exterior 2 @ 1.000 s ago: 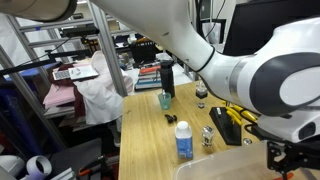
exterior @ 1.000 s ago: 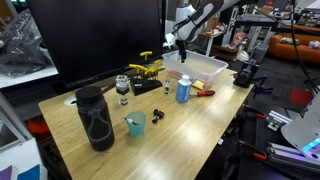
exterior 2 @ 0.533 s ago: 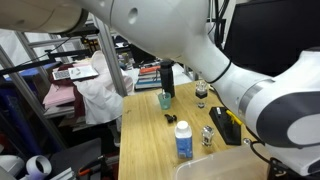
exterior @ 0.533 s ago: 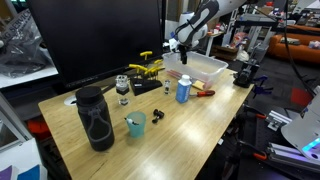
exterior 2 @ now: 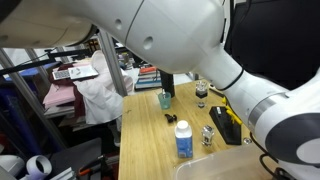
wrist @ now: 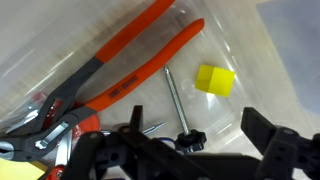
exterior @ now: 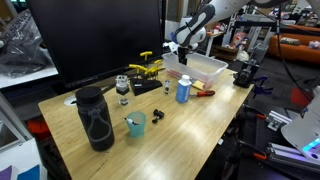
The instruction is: Move the silver object from the storage box to the table
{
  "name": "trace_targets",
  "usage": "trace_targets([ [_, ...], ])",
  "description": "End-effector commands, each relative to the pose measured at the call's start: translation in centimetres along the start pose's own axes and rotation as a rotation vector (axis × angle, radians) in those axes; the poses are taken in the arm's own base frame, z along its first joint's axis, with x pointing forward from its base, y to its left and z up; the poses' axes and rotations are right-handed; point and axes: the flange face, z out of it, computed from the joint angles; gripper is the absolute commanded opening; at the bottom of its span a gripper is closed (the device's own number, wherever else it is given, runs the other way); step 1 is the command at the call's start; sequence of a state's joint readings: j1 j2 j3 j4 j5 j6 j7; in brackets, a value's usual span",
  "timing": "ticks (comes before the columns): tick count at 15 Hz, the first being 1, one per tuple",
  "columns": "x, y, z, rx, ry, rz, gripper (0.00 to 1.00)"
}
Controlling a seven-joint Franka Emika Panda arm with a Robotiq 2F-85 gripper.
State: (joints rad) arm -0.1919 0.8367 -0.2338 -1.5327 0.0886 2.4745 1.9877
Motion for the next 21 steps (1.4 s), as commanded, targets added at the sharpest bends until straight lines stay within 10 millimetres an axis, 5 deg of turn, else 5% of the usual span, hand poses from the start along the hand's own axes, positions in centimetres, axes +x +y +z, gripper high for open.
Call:
trace_targets([
  [1, -0.4, -0.7, 0.5, -0.012, -0.003, -0.056, 1.0],
  [21, -1.3, 1.2, 2.3, 0.034, 0.091, -0.056, 1.0],
])
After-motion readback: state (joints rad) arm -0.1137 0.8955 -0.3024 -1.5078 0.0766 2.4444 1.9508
